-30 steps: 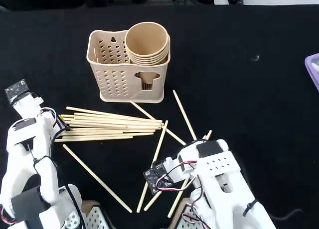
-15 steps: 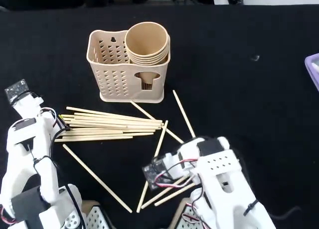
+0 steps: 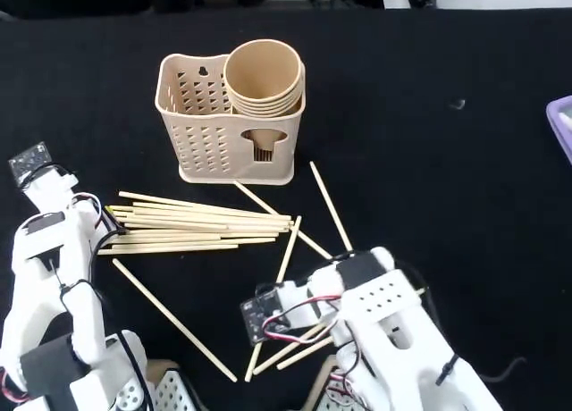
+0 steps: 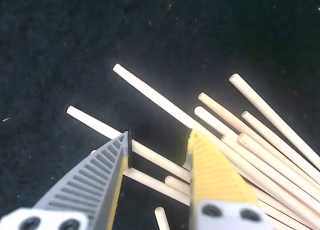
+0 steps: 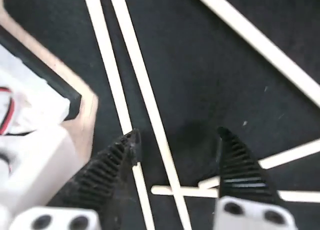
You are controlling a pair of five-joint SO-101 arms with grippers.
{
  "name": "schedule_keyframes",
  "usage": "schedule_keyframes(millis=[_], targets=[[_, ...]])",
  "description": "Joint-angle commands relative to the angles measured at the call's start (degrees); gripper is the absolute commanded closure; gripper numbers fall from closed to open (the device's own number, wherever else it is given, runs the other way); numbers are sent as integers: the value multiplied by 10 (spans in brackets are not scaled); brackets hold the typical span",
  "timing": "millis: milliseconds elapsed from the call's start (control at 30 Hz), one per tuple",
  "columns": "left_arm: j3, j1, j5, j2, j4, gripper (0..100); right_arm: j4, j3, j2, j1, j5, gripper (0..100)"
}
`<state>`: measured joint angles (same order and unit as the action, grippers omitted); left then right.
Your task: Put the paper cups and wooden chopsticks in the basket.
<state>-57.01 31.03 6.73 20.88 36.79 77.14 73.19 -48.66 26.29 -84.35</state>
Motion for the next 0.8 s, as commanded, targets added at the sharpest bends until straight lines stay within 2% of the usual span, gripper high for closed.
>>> schedule_keyframes(millis=[0, 133, 467, 533, 633, 767], targets=[[4, 6, 6, 9, -8, 809, 1, 22, -2, 54, 24, 739], [4, 7, 6, 9, -8, 809, -4, 54, -2, 87, 24, 752], [5, 7, 5, 9, -8, 809, -71, 89, -5, 79, 33, 753], [5, 7, 5, 9, -8, 809, -82, 56, -1, 75, 76, 754], [5, 7, 5, 9, -8, 809, -44, -15, -1, 75, 165, 755], [5, 7, 5, 9, -8, 809, 45, -76, -1, 108, 188, 755]])
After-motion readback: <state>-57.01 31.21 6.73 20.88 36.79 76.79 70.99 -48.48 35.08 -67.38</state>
